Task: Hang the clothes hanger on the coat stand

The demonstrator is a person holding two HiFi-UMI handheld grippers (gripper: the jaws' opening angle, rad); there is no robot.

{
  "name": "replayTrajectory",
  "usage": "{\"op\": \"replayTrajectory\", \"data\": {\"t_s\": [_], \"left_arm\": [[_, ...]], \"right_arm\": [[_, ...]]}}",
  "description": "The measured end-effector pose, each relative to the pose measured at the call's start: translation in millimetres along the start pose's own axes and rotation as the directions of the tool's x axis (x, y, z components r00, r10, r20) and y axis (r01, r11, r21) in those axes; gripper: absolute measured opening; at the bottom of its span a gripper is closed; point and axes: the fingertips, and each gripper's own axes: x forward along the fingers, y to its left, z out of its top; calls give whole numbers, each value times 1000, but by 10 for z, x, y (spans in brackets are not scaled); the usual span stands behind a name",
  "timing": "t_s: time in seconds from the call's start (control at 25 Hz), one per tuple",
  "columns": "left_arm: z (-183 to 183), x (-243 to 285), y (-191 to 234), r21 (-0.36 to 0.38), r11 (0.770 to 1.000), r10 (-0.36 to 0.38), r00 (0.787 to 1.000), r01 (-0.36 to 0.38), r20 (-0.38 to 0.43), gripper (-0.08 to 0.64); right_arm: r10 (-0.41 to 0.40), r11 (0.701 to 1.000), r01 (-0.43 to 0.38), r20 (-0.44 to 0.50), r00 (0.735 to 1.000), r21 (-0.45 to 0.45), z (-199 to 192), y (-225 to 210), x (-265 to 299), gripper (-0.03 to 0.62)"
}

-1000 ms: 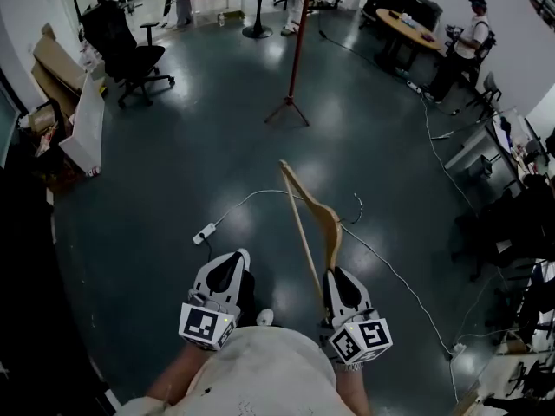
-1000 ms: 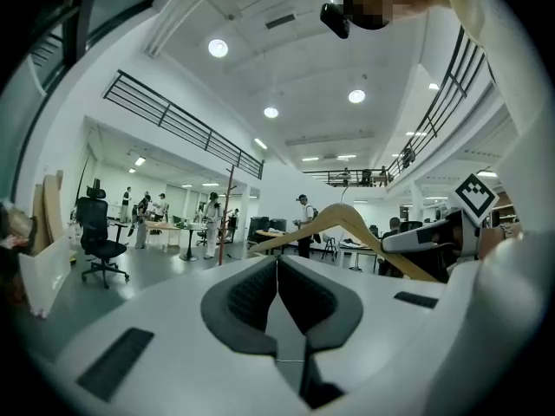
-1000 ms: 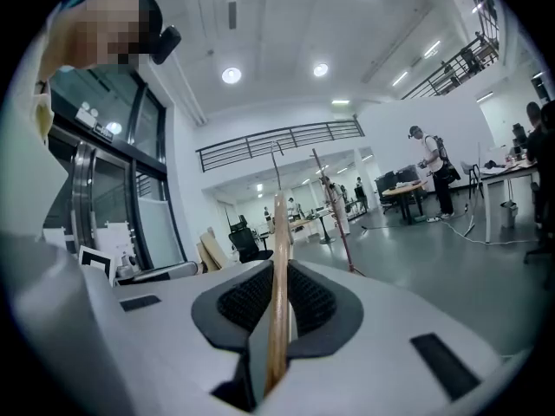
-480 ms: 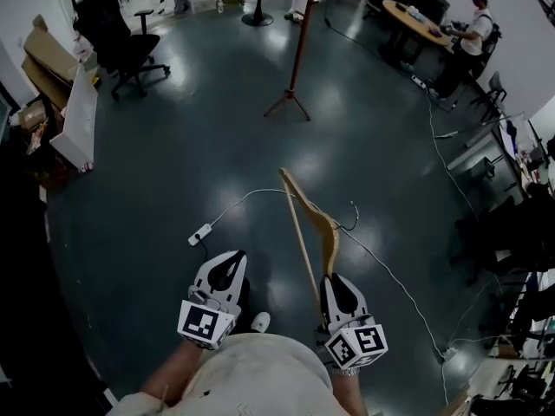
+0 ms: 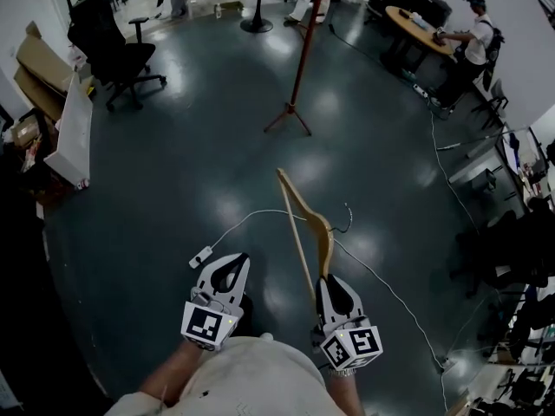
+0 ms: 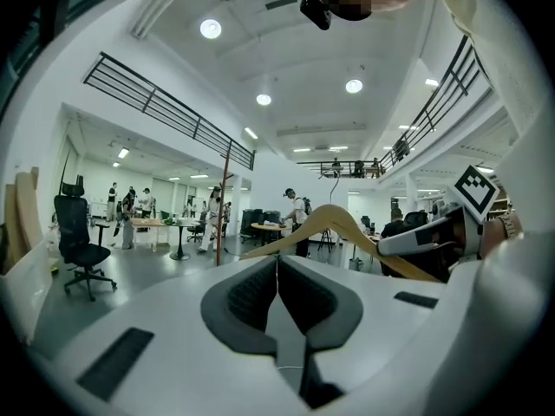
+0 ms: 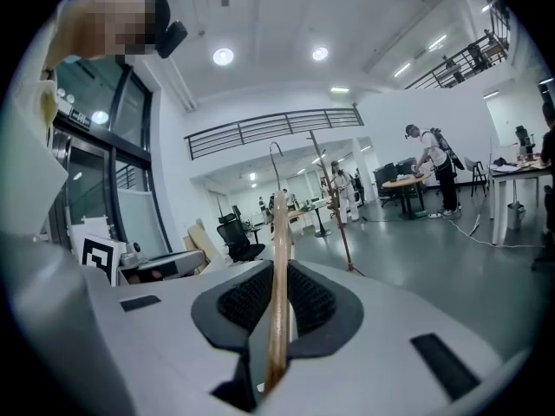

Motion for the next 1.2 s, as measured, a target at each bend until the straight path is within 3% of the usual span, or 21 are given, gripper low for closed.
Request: {"op": "replayTrajectory", "data": {"t_s": [0.36, 0.56, 0.72, 0.92, 1.2], "left_arm": [[301, 755, 837, -15, 999, -31, 999, 32, 39, 14], [331, 913, 1266, 21, 997, -70, 998, 70, 1, 14], [396, 980, 1587, 15, 998, -62, 998, 62, 28, 14], [360, 1114, 1649, 28, 996, -84, 996, 84, 2, 14], [472, 1193, 1667, 3, 998, -69, 996, 69, 58, 14]], "right_arm": [[-60, 997, 61, -30, 998, 44, 268, -92, 880, 66], [-89, 994, 89, -2, 996, 60, 432, 39, 1265, 66], [-103, 993, 102, 17, 995, 58, 477, 145, 1485, 66], [-126, 989, 123, 28, 992, 83, 552, 77, 1574, 66], [-101, 993, 99, 36, 994, 72, 634, -8, 1798, 66]]}}
